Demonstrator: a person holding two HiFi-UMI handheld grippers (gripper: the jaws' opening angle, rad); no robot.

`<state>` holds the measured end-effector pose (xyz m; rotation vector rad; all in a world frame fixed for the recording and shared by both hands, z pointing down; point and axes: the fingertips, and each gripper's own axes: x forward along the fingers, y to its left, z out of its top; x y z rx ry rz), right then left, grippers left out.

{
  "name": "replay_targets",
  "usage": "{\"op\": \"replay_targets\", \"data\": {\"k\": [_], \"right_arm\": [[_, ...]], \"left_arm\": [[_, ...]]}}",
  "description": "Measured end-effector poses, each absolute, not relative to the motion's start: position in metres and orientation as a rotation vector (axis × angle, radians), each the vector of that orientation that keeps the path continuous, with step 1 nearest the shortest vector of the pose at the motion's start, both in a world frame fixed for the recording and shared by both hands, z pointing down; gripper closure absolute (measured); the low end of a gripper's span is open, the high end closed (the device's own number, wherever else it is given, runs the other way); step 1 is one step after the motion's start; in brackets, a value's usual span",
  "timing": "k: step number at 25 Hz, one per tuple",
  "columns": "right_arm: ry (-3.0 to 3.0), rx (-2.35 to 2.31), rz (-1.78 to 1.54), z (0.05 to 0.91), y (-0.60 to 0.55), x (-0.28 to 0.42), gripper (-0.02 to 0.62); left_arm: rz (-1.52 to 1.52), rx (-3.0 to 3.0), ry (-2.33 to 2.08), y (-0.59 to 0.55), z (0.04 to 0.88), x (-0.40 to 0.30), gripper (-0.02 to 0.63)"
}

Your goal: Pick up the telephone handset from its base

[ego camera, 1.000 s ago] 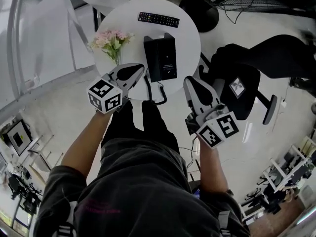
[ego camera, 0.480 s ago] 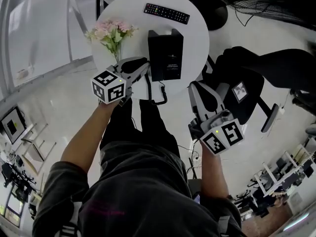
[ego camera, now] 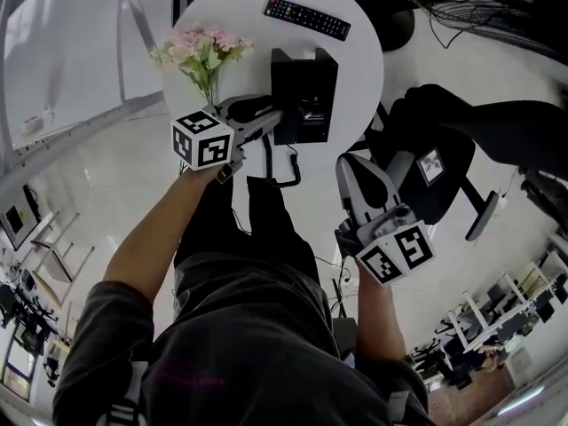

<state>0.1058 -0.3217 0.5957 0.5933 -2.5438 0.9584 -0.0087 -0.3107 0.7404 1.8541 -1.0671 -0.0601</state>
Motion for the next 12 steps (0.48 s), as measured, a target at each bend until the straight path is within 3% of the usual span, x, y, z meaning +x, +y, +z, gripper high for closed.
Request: {"op": "replay_targets", "data": {"k": [12], "right_arm": [[-2.523,0.609,0.968,0.5994,-0.3184,0.1090,0.577]], "left_arm": [[-0.116,1.818,-0.994,-0.3163,0.7453,-0.0009,0.513]]}}
